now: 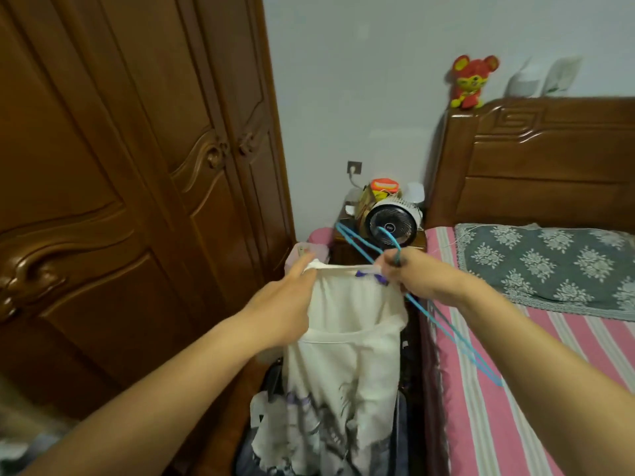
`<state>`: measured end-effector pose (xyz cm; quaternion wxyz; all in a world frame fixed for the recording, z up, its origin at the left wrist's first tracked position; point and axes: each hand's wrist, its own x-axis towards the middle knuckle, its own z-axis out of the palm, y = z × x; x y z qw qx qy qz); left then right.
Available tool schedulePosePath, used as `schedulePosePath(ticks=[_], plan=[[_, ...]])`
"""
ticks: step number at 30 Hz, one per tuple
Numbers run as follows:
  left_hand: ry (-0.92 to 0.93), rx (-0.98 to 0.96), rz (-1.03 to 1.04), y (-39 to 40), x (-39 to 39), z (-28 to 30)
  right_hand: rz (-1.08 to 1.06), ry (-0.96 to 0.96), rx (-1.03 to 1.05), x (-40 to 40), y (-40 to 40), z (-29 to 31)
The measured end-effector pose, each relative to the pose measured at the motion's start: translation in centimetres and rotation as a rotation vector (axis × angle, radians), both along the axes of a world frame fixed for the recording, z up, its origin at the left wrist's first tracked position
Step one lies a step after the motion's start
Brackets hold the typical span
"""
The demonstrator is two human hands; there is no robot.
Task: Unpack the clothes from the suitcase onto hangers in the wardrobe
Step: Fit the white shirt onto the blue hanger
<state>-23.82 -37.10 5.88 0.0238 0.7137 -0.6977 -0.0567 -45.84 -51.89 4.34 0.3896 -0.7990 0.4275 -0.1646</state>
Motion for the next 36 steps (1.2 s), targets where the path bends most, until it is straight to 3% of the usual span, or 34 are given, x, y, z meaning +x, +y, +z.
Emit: schedulePosePath(ticks=[2, 7, 14, 18, 22, 25, 27, 28, 30, 33, 36], plan=[[0.034, 0.148, 0.09, -2.1, 0.4, -0.9, -0.026, -0.029, 0.096, -1.1, 0.4, -1.0], [0.02, 0.417, 0.381, -4.6, 2.0, -5.0, -0.041, 0.0, -0.023, -4.0, 1.8, -4.5], [-0.004, 0.431, 0.384, -3.6, 0.5, -6.5, 0.043, -0.037, 0.084, -2.4, 6.9, -3.8], [-0.012, 0.315, 0.248, -2.2, -3.3, -3.7, -0.039, -0.183, 0.06, 1.8, 7.5, -4.5], [0.268, 0.121, 0.091, -0.2, -5.1, -0.3, -0.102, -0.396, 0.098, 3.6, 7.9, -4.3], [0.502, -0.349, -0.021, 2.0, -3.9, 1.3, -0.142, -0.582, 0.034, 2.5, 7.1, -2.5], [0.339, -0.757, 0.091, 2.6, -1.5, 2.1, -0.164, -0.672, 0.019, 1.5, 6.1, -1.4], [0.261, -0.864, 0.182, 2.6, 0.2, 2.4, -0.187, -0.708, 0.021, 1.0, 5.6, -1.0], [0.322, -0.774, 0.336, 2.0, 3.5, 2.7, -0.226, -0.778, 0.021, 0.3, 4.8, -0.5], [0.583, -0.504, 0.341, 0.6, 6.3, 2.6, -0.236, -0.797, -0.033, -0.3, 4.0, 0.1], [0.518, -0.589, 0.347, -0.1, 7.1, 3.3, -0.267, -0.743, -0.075, -1.2, 3.4, 0.0]])
